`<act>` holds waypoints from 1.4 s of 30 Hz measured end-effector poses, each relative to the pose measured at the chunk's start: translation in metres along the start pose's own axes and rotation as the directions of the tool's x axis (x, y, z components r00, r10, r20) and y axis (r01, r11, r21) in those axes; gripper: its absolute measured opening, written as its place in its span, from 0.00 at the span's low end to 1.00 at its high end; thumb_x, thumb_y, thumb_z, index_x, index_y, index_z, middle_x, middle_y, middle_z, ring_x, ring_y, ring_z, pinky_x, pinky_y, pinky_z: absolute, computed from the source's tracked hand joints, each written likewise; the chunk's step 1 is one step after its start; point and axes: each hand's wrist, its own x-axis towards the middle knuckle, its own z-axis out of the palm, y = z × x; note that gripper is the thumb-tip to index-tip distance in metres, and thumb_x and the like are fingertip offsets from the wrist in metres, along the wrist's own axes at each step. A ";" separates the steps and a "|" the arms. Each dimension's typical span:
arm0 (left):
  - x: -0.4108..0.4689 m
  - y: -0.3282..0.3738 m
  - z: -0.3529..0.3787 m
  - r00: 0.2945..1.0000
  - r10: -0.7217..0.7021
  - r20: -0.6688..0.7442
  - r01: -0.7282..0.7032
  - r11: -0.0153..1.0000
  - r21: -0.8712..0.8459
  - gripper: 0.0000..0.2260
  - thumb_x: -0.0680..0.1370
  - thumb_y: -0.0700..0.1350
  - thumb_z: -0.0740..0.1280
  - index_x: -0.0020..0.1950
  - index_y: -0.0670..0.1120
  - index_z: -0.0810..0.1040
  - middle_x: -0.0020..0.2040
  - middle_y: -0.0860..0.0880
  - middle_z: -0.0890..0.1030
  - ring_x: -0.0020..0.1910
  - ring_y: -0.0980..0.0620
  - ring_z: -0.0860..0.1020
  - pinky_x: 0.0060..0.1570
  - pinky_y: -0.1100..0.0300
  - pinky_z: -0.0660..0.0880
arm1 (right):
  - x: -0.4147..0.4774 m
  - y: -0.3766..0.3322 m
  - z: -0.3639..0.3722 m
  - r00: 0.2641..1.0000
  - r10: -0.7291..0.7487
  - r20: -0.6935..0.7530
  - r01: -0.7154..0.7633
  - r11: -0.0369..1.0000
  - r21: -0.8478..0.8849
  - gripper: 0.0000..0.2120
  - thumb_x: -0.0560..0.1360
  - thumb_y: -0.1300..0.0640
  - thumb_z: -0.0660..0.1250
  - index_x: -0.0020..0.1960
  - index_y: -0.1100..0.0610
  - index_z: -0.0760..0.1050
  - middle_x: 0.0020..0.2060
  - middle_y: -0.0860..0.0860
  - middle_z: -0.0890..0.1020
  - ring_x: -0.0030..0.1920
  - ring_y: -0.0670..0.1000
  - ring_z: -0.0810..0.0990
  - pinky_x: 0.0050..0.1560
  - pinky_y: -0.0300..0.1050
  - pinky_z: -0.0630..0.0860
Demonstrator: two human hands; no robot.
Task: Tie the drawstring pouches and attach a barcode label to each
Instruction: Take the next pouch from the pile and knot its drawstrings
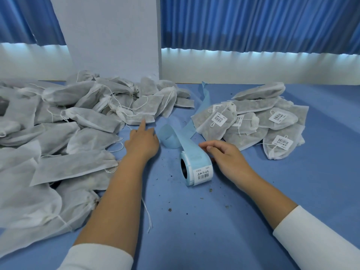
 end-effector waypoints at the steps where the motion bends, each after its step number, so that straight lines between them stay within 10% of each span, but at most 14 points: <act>1: 0.001 -0.001 0.002 1.000 -0.001 -0.004 0.001 1.000 0.010 0.14 0.84 0.46 0.50 0.61 0.45 0.73 0.82 0.52 0.48 0.73 0.39 0.59 0.61 0.45 0.65 | 0.000 0.000 0.001 1.000 -0.004 0.009 0.004 1.000 -0.019 0.14 0.81 0.62 0.58 0.56 0.54 0.82 0.51 0.44 0.84 0.53 0.39 0.80 0.58 0.37 0.74; 17: 0.023 -0.005 0.008 0.994 -0.019 -0.107 -0.003 0.978 -0.208 0.23 0.85 0.56 0.52 0.68 0.41 0.71 0.80 0.49 0.60 0.74 0.39 0.61 0.69 0.47 0.61 | -0.003 -0.001 0.002 0.999 0.020 0.025 -0.019 0.999 -0.045 0.14 0.81 0.61 0.58 0.53 0.52 0.82 0.47 0.41 0.84 0.47 0.35 0.80 0.48 0.26 0.72; 21: 0.014 0.002 -0.013 0.881 0.059 -0.469 -0.278 0.867 -0.413 0.11 0.82 0.44 0.60 0.46 0.38 0.74 0.48 0.42 0.77 0.50 0.40 0.75 0.51 0.48 0.71 | -0.003 -0.002 0.000 0.999 0.028 0.028 -0.027 0.999 -0.041 0.14 0.81 0.60 0.58 0.53 0.52 0.82 0.47 0.41 0.84 0.47 0.35 0.80 0.48 0.28 0.72; 25: -0.006 0.016 -0.048 0.913 -0.120 -0.391 -0.308 0.426 -0.851 0.08 0.80 0.44 0.64 0.49 0.51 0.83 0.45 0.60 0.83 0.42 0.64 0.78 0.47 0.67 0.72 | -0.004 -0.004 0.001 0.999 0.024 -0.026 -0.023 0.999 0.048 0.12 0.81 0.61 0.59 0.54 0.53 0.82 0.48 0.44 0.85 0.50 0.40 0.81 0.59 0.44 0.76; 32: -0.038 0.052 -0.080 0.993 -0.025 -0.116 -0.115 -0.448 -0.887 0.08 0.80 0.38 0.65 0.54 0.36 0.80 0.46 0.45 0.86 0.47 0.51 0.85 0.45 0.66 0.78 | -0.014 -0.019 -0.009 0.934 -0.213 -0.286 0.278 0.938 0.207 0.14 0.78 0.62 0.67 0.61 0.49 0.76 0.56 0.44 0.81 0.57 0.40 0.78 0.52 0.38 0.77; 37: -0.058 0.077 -0.077 0.985 0.162 0.052 0.126 -0.493 -0.861 0.10 0.81 0.40 0.63 0.56 0.34 0.78 0.46 0.44 0.85 0.45 0.51 0.85 0.44 0.65 0.79 | -0.014 -0.027 -0.021 0.938 -0.270 -0.216 0.327 0.894 0.307 0.28 0.75 0.59 0.70 0.71 0.45 0.64 0.69 0.41 0.72 0.68 0.35 0.68 0.58 0.31 0.73; 42: -0.068 0.082 -0.067 0.970 0.185 0.157 0.234 -0.533 -0.813 0.09 0.80 0.37 0.63 0.50 0.33 0.80 0.44 0.42 0.85 0.44 0.50 0.85 0.41 0.65 0.80 | -0.013 -0.028 -0.028 0.932 -0.218 -0.289 0.301 0.910 0.285 0.10 0.78 0.60 0.68 0.58 0.52 0.78 0.55 0.43 0.83 0.58 0.41 0.80 0.60 0.41 0.75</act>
